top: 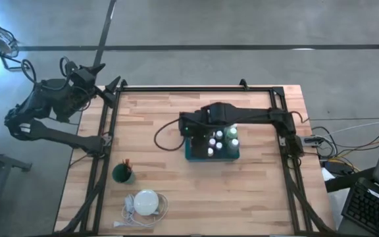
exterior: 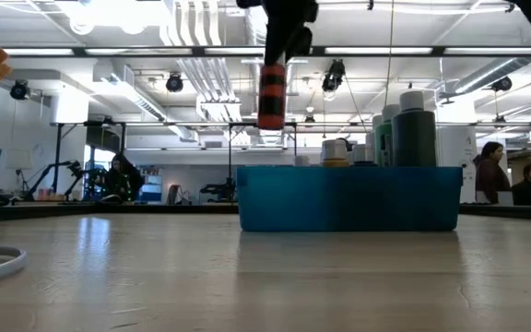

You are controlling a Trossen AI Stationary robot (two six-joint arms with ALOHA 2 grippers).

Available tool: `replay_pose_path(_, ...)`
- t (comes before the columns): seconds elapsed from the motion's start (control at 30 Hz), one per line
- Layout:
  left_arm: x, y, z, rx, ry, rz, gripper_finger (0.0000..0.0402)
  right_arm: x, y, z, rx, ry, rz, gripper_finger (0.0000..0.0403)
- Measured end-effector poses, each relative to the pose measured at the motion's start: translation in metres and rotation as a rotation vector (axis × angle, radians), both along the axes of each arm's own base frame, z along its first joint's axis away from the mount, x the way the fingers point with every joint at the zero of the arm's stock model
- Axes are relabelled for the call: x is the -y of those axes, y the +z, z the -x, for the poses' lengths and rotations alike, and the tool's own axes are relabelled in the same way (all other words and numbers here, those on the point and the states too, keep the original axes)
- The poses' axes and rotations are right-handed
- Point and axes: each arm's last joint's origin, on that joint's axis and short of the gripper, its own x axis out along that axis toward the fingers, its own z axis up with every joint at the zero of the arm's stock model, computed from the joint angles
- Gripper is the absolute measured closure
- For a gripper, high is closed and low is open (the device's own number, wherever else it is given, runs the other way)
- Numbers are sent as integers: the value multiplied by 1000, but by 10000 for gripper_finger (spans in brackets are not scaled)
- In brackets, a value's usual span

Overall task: Pick & Place Paint Supplies
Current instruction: Put the orange paint bottle into the blue bin

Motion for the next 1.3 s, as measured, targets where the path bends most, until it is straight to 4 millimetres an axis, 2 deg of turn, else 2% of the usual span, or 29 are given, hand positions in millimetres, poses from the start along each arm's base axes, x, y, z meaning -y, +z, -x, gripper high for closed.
replay_pose_path(0.13,0,0,0,3,0,2,81,12,-12,-1,-37,26,64,292)
replay_pose_path(0.43,0,0,0,2,0,1,81,29,-56,-5,-53,78,100,292)
replay_pose_path(0.7,0,0,0,2,0,2,81,40,-82,15,-34,52,111,292)
replay_pose_path(0.93,0,0,-1,1,0,2,81,41,-101,32,-51,49,133,292)
replay_pose_path(1.3,0,0,-2,-2,0,2,81,46,-117,26,-66,59,138,292)
